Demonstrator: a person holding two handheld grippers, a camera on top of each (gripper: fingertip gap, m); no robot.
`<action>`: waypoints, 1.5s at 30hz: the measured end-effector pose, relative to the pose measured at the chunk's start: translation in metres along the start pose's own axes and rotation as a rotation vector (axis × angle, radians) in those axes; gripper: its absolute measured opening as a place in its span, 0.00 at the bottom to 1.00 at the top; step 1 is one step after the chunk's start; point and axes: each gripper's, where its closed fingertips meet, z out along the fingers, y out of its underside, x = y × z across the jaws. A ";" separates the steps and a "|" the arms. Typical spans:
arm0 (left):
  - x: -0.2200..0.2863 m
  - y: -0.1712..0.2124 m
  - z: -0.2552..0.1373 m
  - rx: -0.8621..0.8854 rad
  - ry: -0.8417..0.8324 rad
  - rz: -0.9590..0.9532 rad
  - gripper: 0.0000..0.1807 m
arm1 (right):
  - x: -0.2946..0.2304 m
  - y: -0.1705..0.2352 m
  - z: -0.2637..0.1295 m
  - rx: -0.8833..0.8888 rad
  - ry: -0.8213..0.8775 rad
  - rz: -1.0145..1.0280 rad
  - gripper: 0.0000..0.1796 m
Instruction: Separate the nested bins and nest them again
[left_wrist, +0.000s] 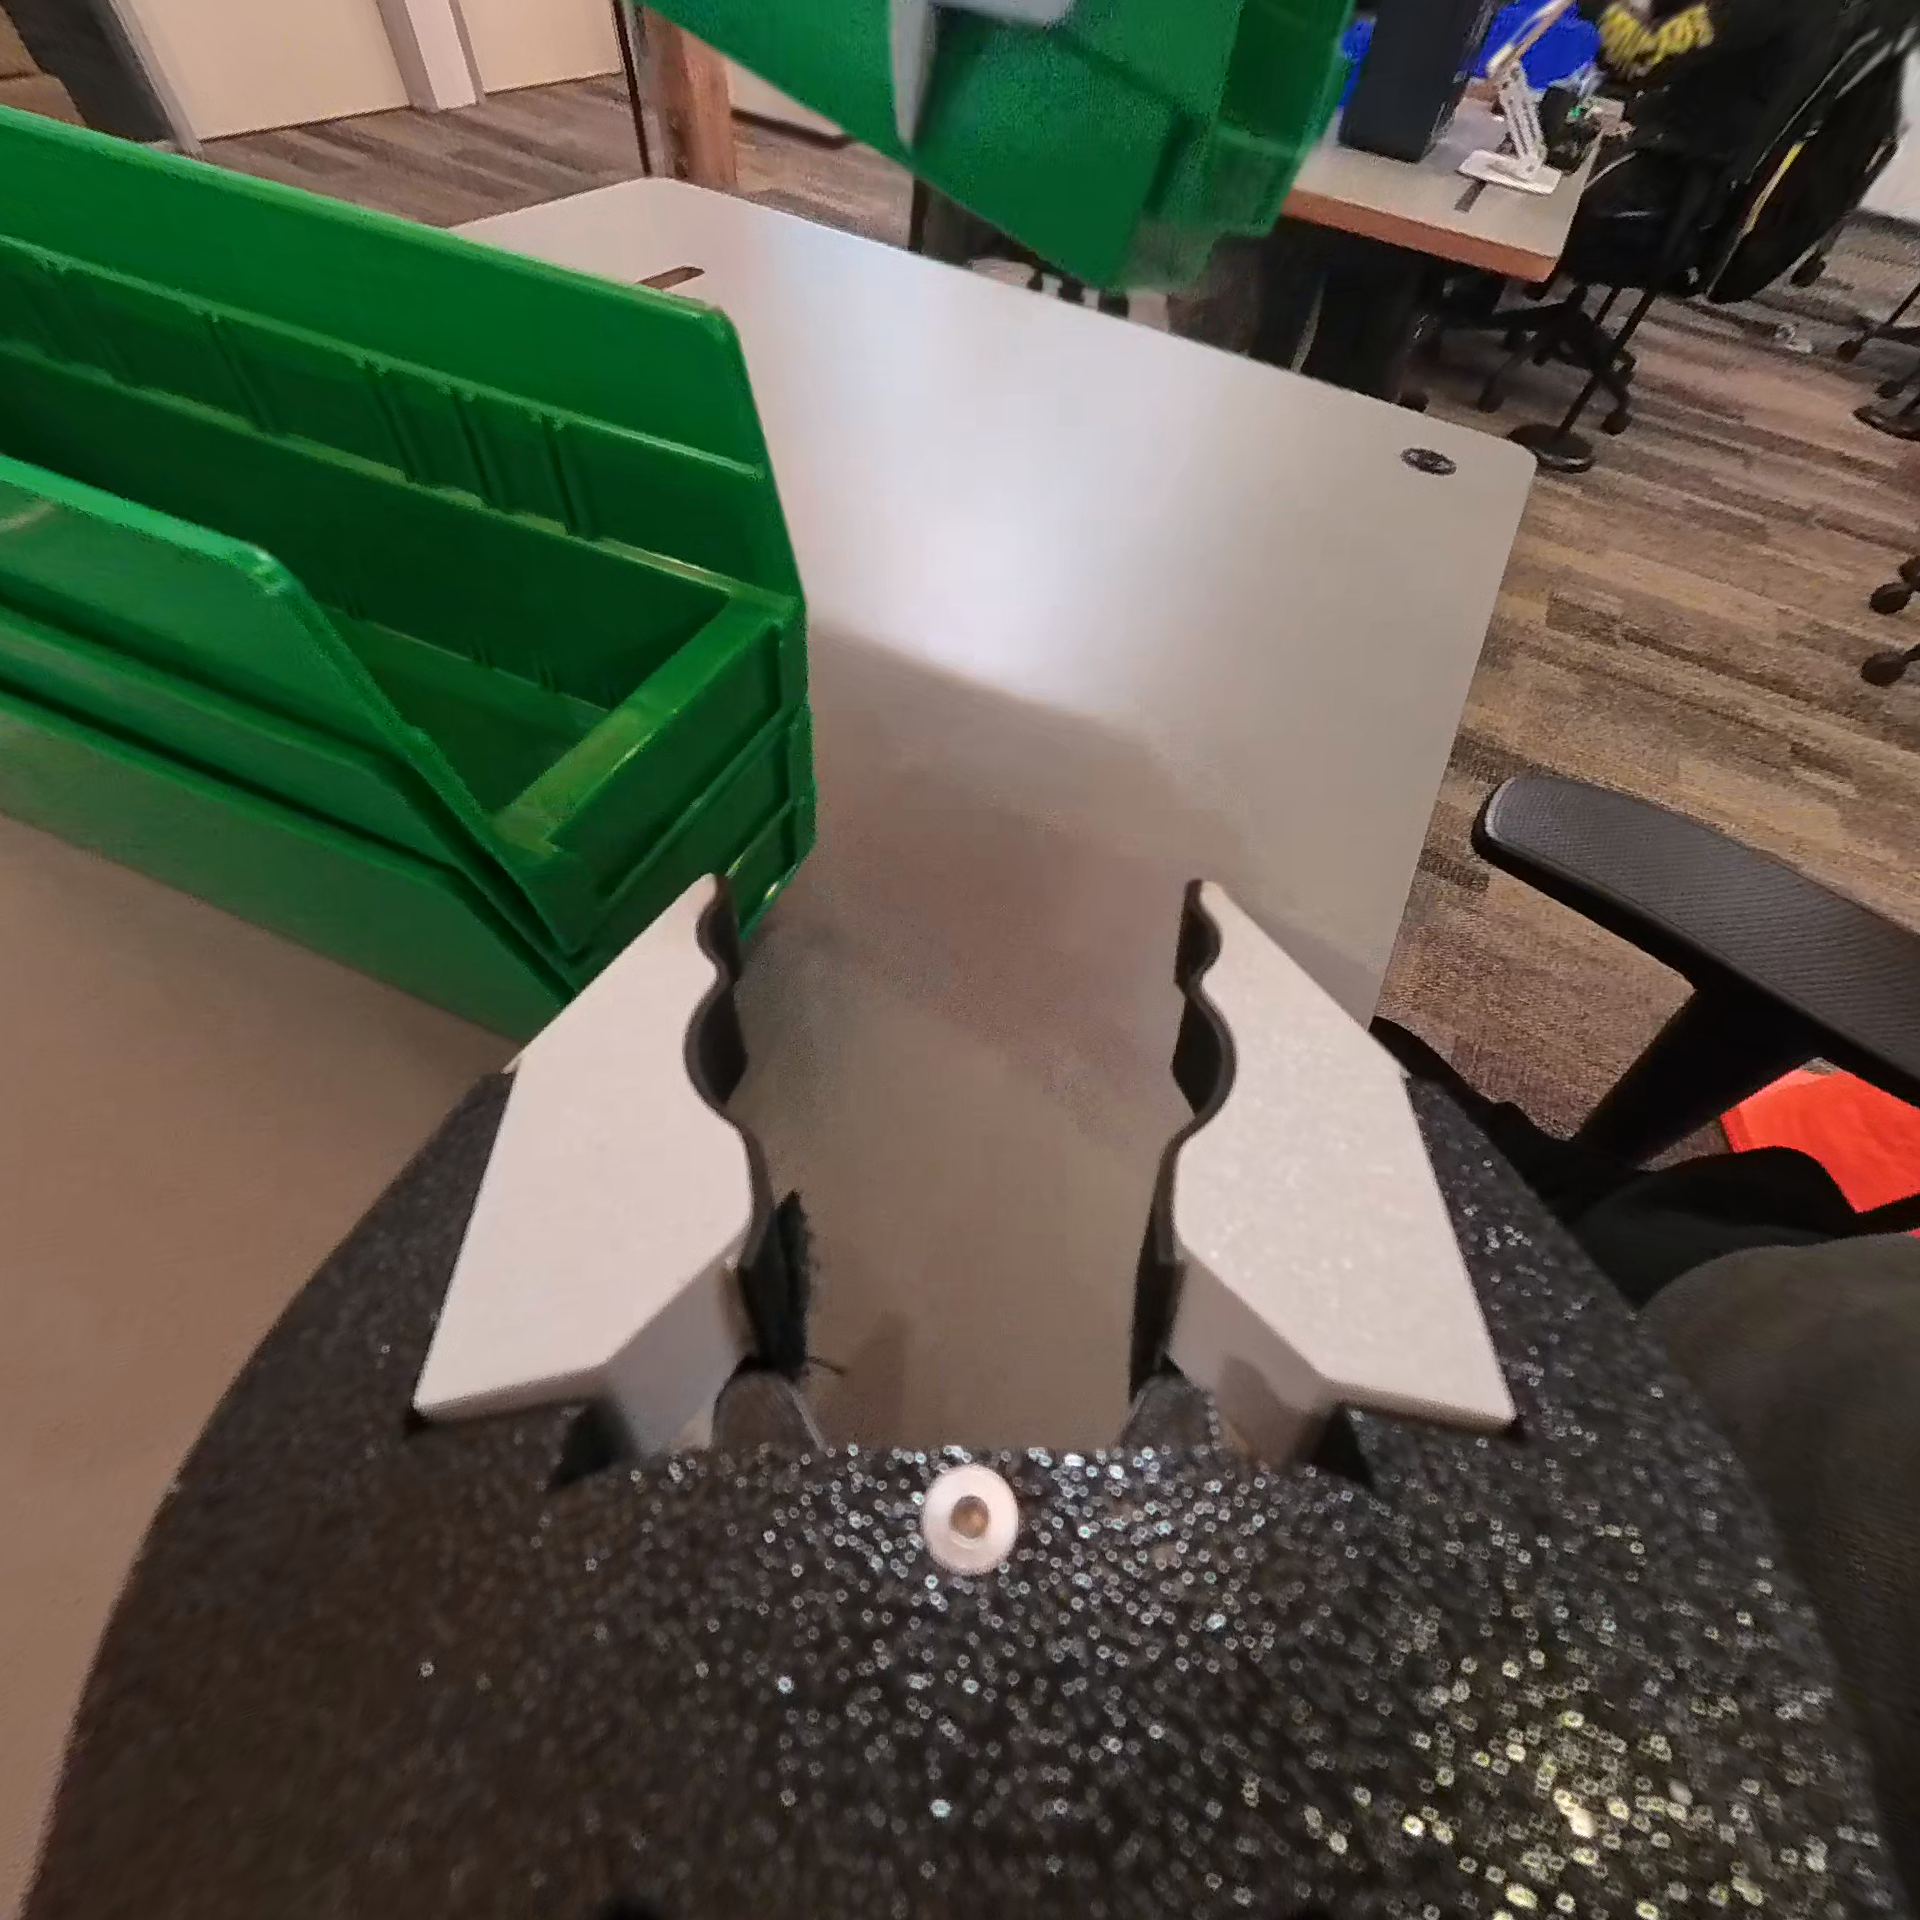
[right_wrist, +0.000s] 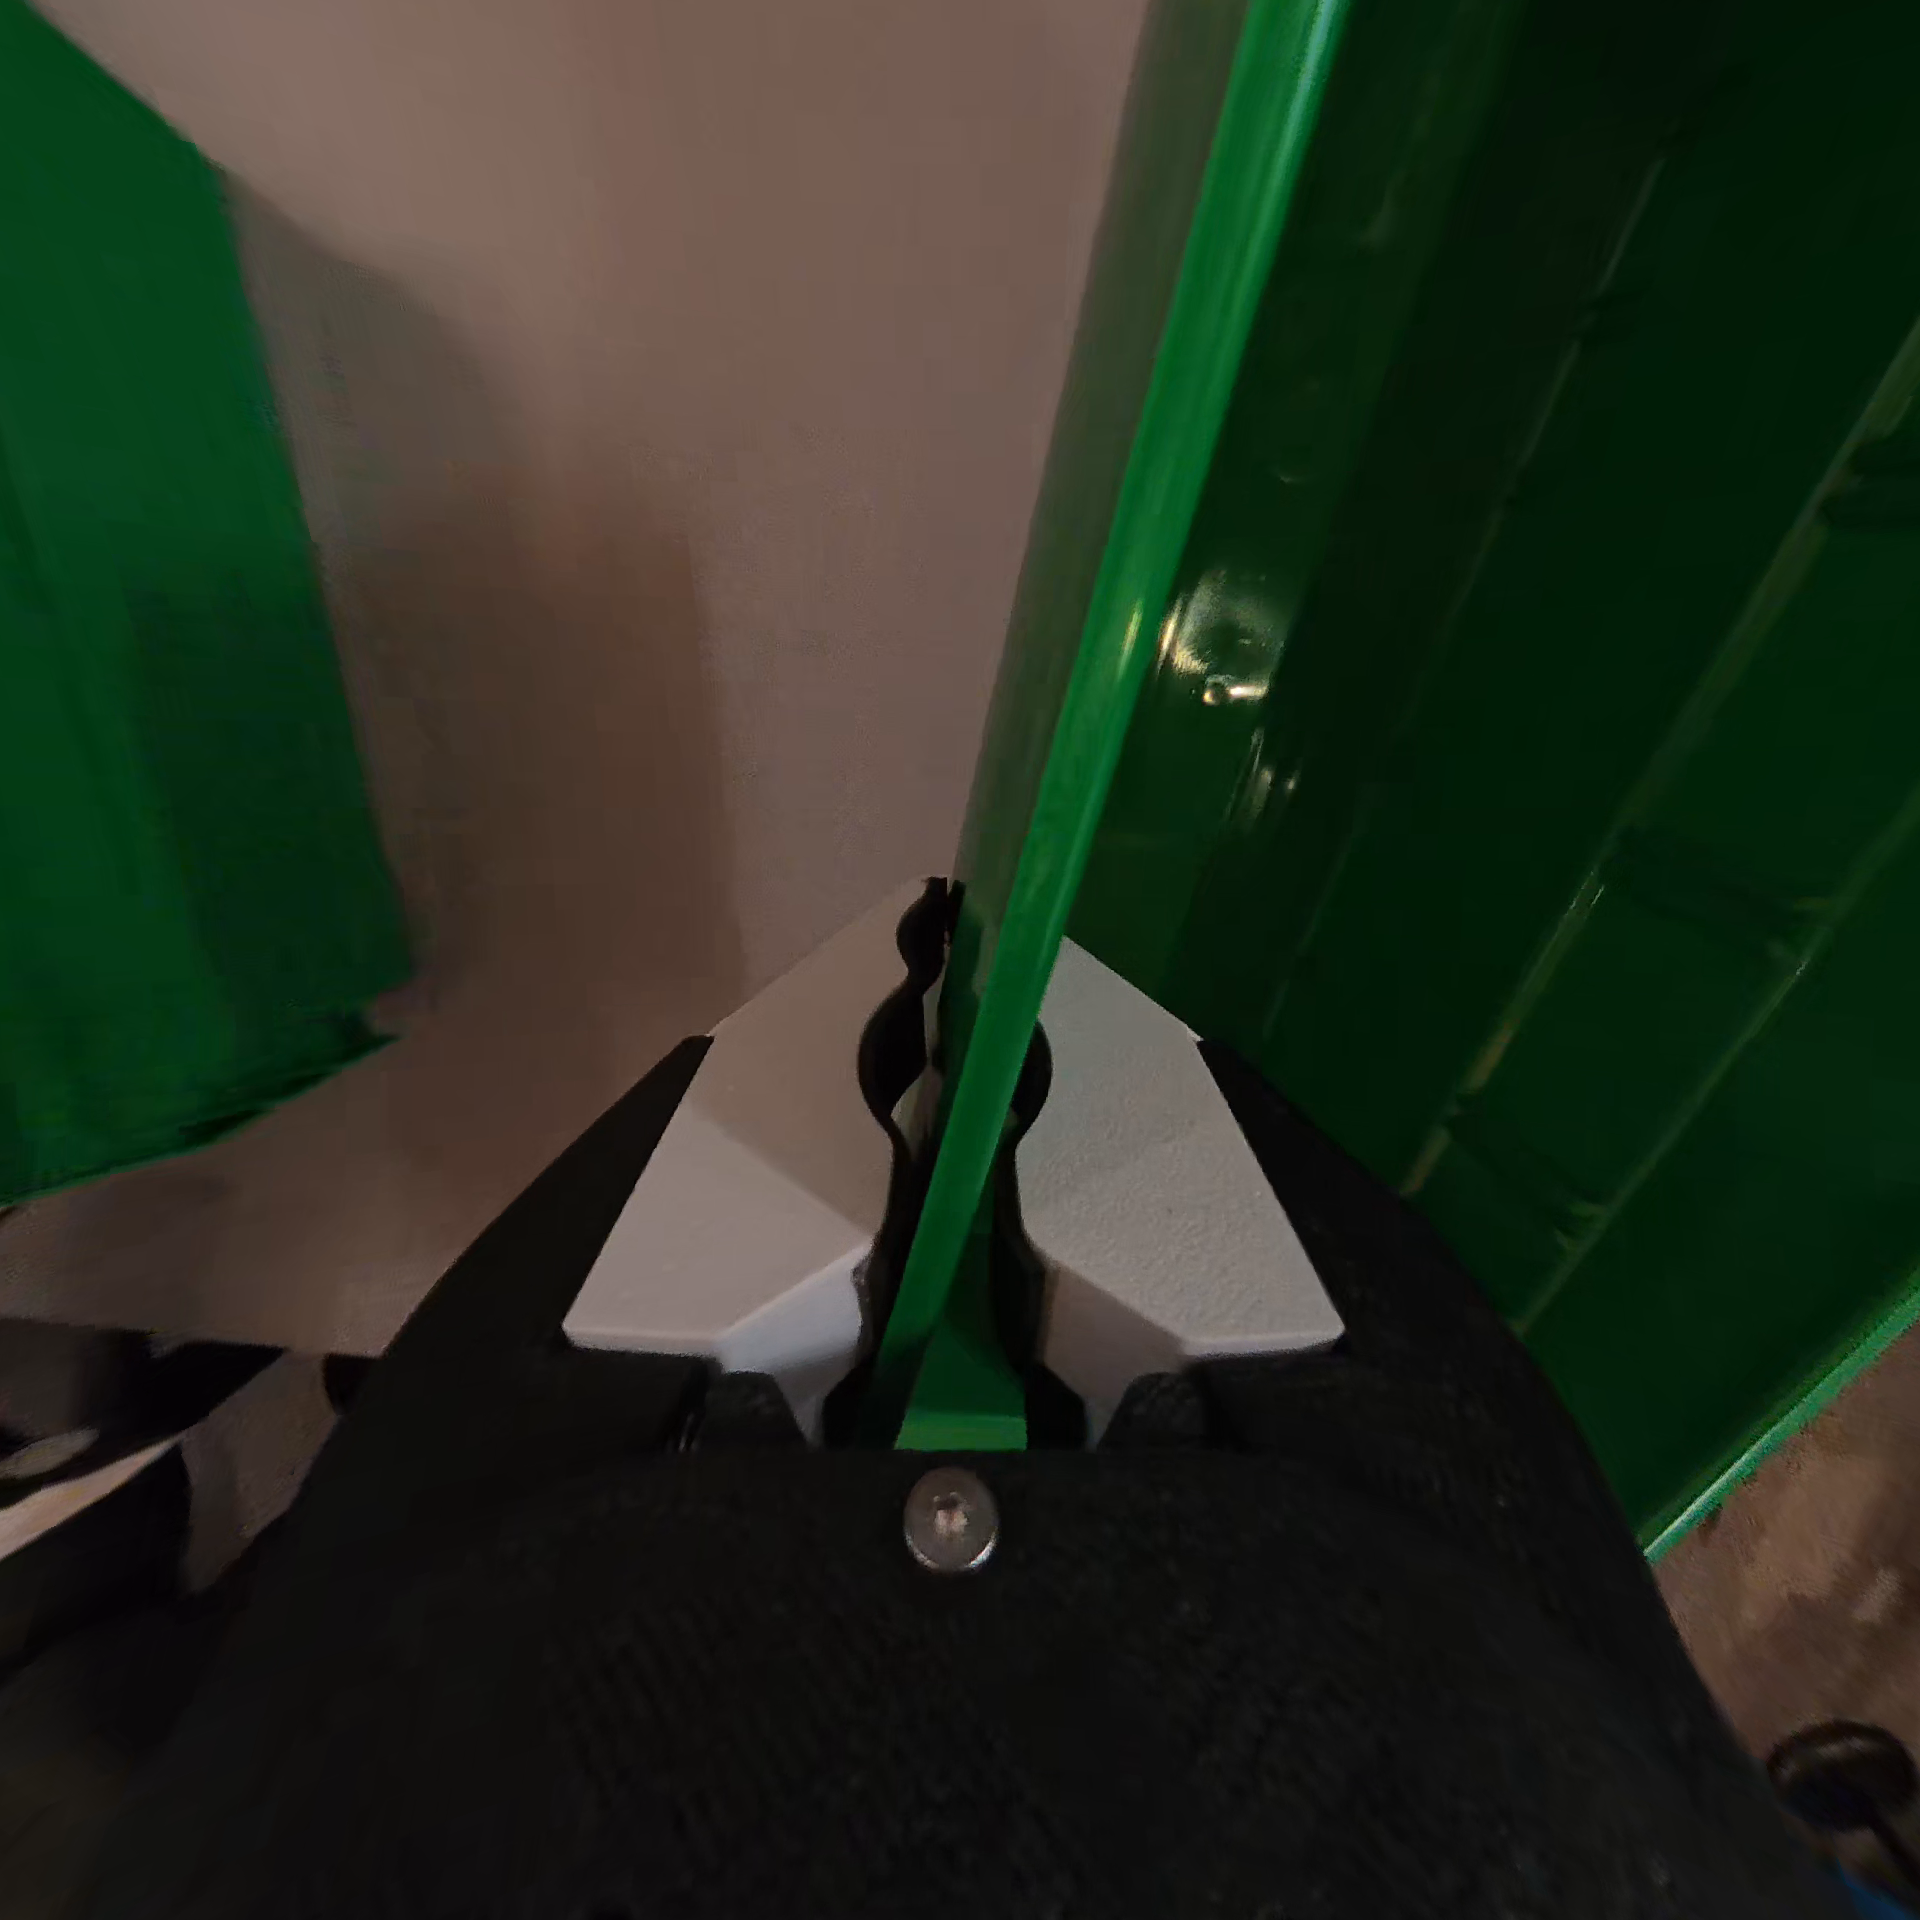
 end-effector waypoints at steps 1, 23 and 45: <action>-0.001 0.000 -0.001 0.003 -0.002 -0.002 0.46 | -0.016 -0.007 -0.011 0.008 0.002 -0.019 0.02; -0.035 -0.014 -0.044 0.109 -0.077 -0.056 0.46 | -0.326 -0.029 -0.030 -0.046 -0.076 -0.269 0.02; -0.031 -0.014 -0.040 0.097 -0.059 -0.055 0.46 | -0.309 -0.034 0.001 -0.006 0.022 -0.280 0.50</action>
